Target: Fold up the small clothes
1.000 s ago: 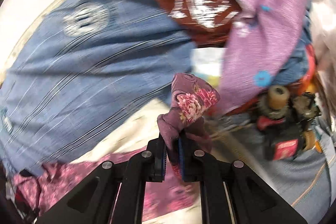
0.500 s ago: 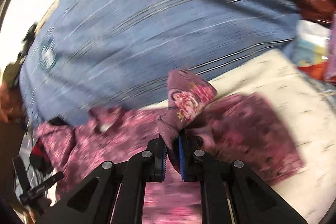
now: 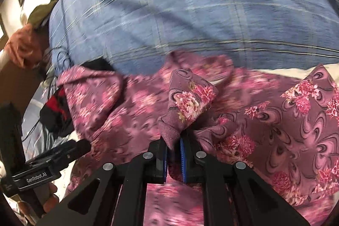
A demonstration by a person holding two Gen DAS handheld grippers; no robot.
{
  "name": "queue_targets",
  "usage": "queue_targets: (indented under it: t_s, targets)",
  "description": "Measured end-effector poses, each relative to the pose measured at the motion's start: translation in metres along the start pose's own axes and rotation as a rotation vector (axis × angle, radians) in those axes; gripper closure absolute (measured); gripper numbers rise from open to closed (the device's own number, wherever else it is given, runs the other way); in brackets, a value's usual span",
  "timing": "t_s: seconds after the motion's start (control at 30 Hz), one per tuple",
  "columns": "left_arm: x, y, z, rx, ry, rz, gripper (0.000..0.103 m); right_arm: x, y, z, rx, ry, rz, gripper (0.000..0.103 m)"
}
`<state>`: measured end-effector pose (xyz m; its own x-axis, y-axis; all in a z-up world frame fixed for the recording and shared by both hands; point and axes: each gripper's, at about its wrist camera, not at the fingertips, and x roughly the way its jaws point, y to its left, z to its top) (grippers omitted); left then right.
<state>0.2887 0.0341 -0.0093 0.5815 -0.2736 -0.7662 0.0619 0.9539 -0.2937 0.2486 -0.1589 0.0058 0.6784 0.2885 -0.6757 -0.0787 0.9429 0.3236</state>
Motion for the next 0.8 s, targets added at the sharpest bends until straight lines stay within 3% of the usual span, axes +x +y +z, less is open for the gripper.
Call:
queue_targets:
  t_s: [0.13, 0.27, 0.3, 0.37, 0.6, 0.7, 0.73, 0.8]
  targets:
    - [0.005, 0.003, 0.000, -0.020, 0.020, -0.025, 0.014, 0.022, 0.016, -0.010, 0.029, 0.052, 0.073, 0.088]
    - [0.010, 0.005, 0.000, -0.050, 0.054, -0.096, 0.014, 0.038, 0.021, -0.023, 0.037, 0.144, 0.078, 0.082]
    - [0.011, 0.005, -0.001, -0.059, 0.062, -0.119, 0.014, 0.032, 0.020, -0.025, 0.045, 0.139, 0.096, 0.080]
    - [0.013, 0.003, -0.002, -0.068, 0.077, -0.158, 0.014, 0.013, 0.013, -0.029, 0.078, 0.129, 0.143, 0.065]
    - [0.031, -0.036, -0.007, -0.053, 0.160, -0.305, 0.014, -0.070, -0.040, -0.061, 0.172, 0.084, 0.132, 0.056]
    - [0.060, -0.055, -0.005, -0.081, 0.248, -0.301, 0.014, -0.095, -0.068, -0.073, 0.219, 0.068, 0.115, 0.055]
    - [0.065, -0.061, -0.002, -0.093, 0.245, -0.283, 0.015, -0.099, -0.074, -0.076, 0.230, 0.062, 0.112, 0.055]
    - [0.064, -0.070, 0.006, -0.093, 0.192, -0.252, 0.029, -0.110, -0.093, -0.084, 0.272, 0.041, 0.106, 0.055]
